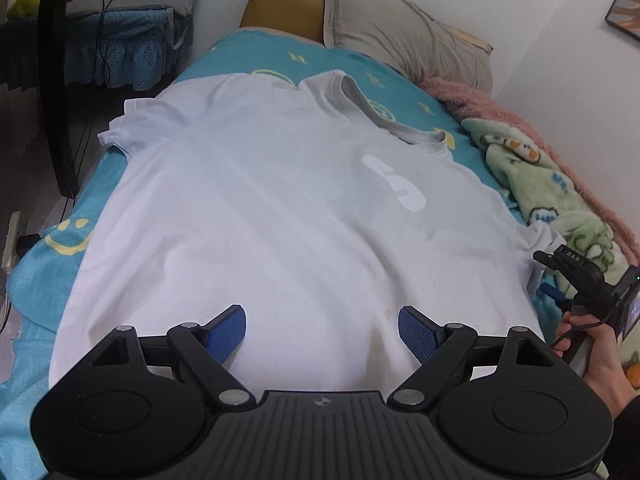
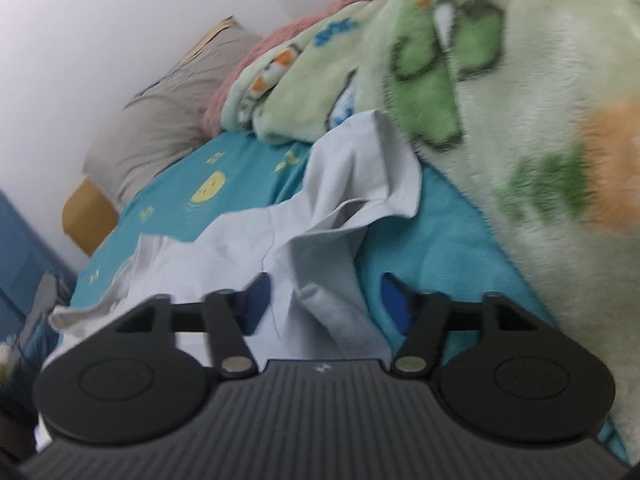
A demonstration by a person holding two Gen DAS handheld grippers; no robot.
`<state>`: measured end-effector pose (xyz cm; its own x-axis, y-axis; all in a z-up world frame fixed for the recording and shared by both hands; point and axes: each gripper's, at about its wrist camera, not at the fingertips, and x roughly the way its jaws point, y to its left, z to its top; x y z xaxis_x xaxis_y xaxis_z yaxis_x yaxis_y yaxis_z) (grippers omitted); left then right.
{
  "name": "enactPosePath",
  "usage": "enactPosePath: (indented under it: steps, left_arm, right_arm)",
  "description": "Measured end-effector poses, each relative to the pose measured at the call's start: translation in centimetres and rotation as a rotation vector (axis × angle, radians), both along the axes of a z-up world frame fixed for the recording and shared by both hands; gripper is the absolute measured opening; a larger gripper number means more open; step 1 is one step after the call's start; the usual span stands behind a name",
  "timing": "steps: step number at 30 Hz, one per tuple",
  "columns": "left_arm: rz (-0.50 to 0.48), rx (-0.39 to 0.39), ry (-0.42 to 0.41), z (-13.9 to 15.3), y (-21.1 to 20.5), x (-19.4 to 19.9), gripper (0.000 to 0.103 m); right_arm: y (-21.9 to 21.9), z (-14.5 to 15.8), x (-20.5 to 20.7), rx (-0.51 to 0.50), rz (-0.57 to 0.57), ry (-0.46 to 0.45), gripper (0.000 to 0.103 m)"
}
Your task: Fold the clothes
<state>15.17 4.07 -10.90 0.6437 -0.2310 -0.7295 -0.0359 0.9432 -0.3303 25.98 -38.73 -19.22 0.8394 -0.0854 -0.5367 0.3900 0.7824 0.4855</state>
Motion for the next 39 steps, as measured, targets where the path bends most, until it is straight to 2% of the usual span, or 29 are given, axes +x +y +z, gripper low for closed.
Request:
enactPosePath:
  steps: [2,5,10,13,16,17,18,19,20,21,26,29,33,39]
  left_arm:
    - [-0.006,0.01,0.004,-0.2,-0.2,0.1,0.085]
    - [-0.012,0.017,0.004,-0.4,-0.4,0.1,0.085]
    - [0.001,0.005,-0.004,-0.1,-0.1,-0.2,0.085]
    - [0.012,-0.008,-0.006,0.0,0.3,-0.3,0.085]
    - [0.016,-0.015,-0.004,0.1,0.3,-0.3,0.085]
    - [0.015,-0.015,-0.004,0.1,0.3,-0.4,0.085]
    - [0.014,-0.015,-0.004,0.1,0.3,-0.4,0.085]
    - [0.013,-0.015,-0.004,0.1,0.3,-0.5,0.085]
    - [0.013,-0.016,-0.005,0.2,0.3,-0.5,0.085]
    - [0.013,-0.017,-0.005,0.2,0.3,-0.5,0.085]
    - [0.016,-0.024,-0.005,0.2,0.4,-0.7,0.085]
    - [0.017,-0.02,-0.004,0.2,0.4,-0.8,0.085]
    - [0.019,-0.019,0.002,-0.2,0.5,-0.5,0.085]
    - [0.01,-0.002,0.017,-0.8,0.1,-0.1,0.085]
  right_arm:
    - [0.2,0.1,0.1,-0.016,-0.001,-0.003,0.009]
    - [-0.5,1.1,-1.0,-0.026,-0.044,-0.07,0.007]
    - [-3.9,1.4,-4.7,0.169,-0.218,-0.171,0.007]
    - [-5.3,0.7,-6.1,0.278,-0.254,-0.187,0.009]
    - [-5.8,-0.1,-6.4,0.393,-0.265,-0.141,0.01]
    - [-5.8,-0.4,-6.3,0.418,-0.254,-0.108,0.016]
    - [-5.7,-0.6,-6.2,0.439,-0.235,-0.082,0.037]
    - [-5.5,-0.8,-6.2,0.455,-0.215,-0.077,0.049]
    - [-5.1,-0.9,-6.3,0.462,-0.2,-0.081,0.068]
    - [-4.7,-1.0,-6.2,0.459,-0.189,-0.075,0.073]
    - [-2.6,-2.1,-4.9,0.461,-0.118,-0.028,0.075]
    - [-1.6,-2.5,-3.8,0.398,-0.092,-0.043,0.072]
    - [-1.0,-2.7,-2.1,0.384,-0.058,-0.072,0.073]
    - [-1.7,-3.3,-0.5,0.372,-0.052,-0.169,0.073]
